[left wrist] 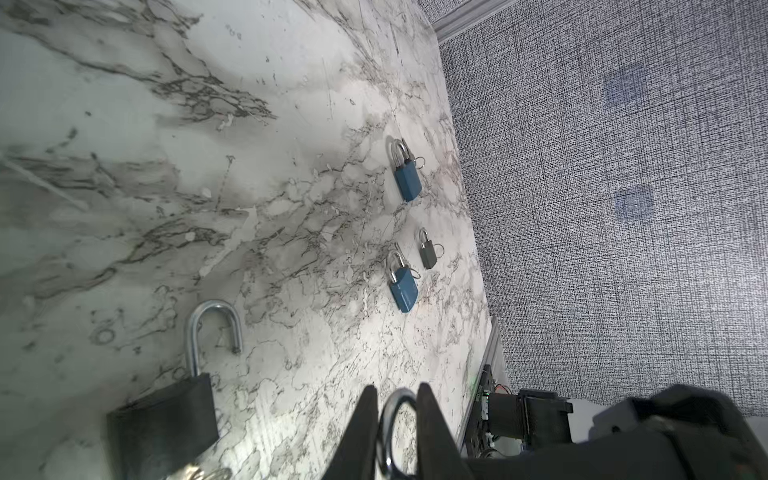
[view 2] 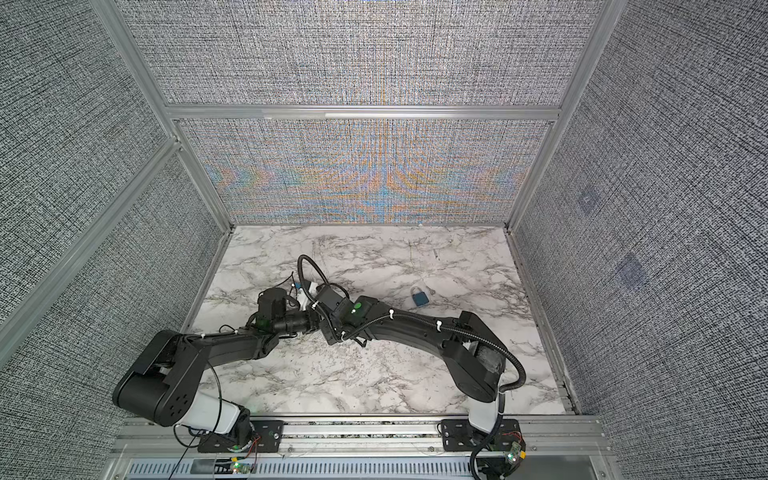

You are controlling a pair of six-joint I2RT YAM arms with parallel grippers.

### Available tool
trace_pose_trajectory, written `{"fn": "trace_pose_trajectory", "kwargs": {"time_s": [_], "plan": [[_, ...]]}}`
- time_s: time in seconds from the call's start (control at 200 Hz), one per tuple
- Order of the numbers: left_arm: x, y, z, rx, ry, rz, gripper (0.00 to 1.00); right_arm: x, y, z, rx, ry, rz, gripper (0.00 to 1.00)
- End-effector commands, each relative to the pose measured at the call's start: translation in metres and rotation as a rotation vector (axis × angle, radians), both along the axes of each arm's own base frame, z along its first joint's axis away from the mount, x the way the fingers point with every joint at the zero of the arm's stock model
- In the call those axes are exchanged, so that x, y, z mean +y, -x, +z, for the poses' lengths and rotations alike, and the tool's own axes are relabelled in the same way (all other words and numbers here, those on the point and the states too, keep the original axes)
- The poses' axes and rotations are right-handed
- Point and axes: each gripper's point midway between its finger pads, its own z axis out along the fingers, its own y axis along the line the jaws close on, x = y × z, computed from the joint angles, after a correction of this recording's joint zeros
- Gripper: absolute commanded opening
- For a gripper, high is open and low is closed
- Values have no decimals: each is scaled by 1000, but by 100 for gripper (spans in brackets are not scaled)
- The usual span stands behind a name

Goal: Lock with the key

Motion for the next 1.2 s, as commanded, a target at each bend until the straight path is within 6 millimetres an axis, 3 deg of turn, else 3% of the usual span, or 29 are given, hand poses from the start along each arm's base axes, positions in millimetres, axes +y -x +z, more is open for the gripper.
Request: {"fn": "trace_pose_trajectory", "kwargs": {"time_s": [0.0,0.07,0.31,0.42,0.55,0.81,0.88,0.9,1.01,1.196], "plan": [[-5,1,6,-21,25,-29,10,8,-4,11,-27,-40,5,11],[-5,0,5,-16,29,-30,0,8,-4,12,-29,-42,4,11],[-6,2,5,-17,41,-33,0,5,-5,13,-41,-60,-5,11],[-5,1,8,-25,42,-15,0,5,-2,12,-36,-90,-9,46],[-2,-2,18,-41,53,18,0,0,5,16,-21,-178,-16,64],[4,-10,40,-56,77,102,0,-24,19,30,-67,-334,-4,66],[7,-10,43,-49,81,129,0,-28,19,45,-121,-408,-7,65],[7,-10,43,-44,81,136,0,-35,21,35,-122,-397,-12,65],[12,-9,49,-31,93,171,0,-49,18,39,-207,-446,-41,65],[16,-5,57,-11,110,214,0,-51,17,47,-319,-536,-10,61]]}}
